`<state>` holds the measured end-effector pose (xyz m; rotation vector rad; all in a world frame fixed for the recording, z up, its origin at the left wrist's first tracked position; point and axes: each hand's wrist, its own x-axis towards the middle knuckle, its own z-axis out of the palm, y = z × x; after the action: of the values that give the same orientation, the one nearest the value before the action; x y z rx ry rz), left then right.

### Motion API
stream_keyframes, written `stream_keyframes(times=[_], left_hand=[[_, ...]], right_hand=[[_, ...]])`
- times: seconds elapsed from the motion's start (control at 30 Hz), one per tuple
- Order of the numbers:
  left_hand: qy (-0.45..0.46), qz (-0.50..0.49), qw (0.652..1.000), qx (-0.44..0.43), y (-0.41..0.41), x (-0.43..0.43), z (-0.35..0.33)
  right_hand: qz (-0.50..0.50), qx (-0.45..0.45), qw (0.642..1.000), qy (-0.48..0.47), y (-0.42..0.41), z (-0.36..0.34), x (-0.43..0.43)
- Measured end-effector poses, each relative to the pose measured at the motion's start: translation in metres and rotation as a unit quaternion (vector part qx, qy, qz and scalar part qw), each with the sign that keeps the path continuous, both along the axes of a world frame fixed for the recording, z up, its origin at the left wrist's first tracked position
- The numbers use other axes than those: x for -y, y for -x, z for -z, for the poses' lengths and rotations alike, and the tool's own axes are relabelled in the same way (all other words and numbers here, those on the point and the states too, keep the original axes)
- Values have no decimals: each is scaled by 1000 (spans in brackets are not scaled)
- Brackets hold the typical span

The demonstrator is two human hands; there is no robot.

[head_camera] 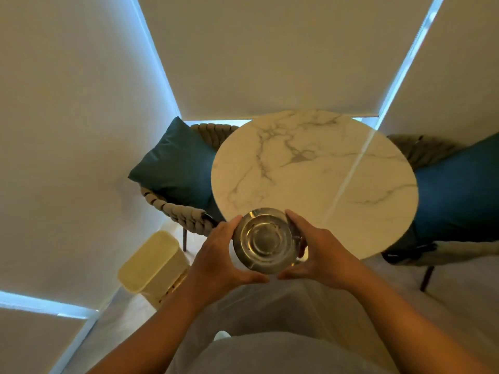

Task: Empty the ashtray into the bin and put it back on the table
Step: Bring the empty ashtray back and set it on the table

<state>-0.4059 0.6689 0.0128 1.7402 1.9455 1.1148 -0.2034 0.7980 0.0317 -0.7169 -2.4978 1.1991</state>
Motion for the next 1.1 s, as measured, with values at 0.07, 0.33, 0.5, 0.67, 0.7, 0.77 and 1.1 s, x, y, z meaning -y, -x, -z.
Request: stream_keyframes(times=[0.07, 0.33, 0.5, 0.67, 0.7, 0.77, 1.1], left_hand=[[-17, 35, 999, 12, -30, -11, -3], [24, 91, 995, 17, -110, -33, 5], [48, 96, 994, 13, -134, -38, 4], [47, 107, 993, 7, -141, -44, -4], [51, 108, 993, 7, -141, -47, -5], [53, 108, 993, 11, -139, -51, -6], [62, 122, 990, 21, -93, -92, -4]], right_hand=[[23, -3, 1000, 4, -35, 0, 0], [84, 2, 996, 4, -123, -8, 3], [106, 11, 994, 12, -153, -2, 5], [107, 11, 994, 30, -160, -4, 1], [111, 13, 993, 33, -160, -4, -1], [118, 21, 992, 36, -160, -3, -4], [148, 47, 987, 37, -116, 1, -40]])
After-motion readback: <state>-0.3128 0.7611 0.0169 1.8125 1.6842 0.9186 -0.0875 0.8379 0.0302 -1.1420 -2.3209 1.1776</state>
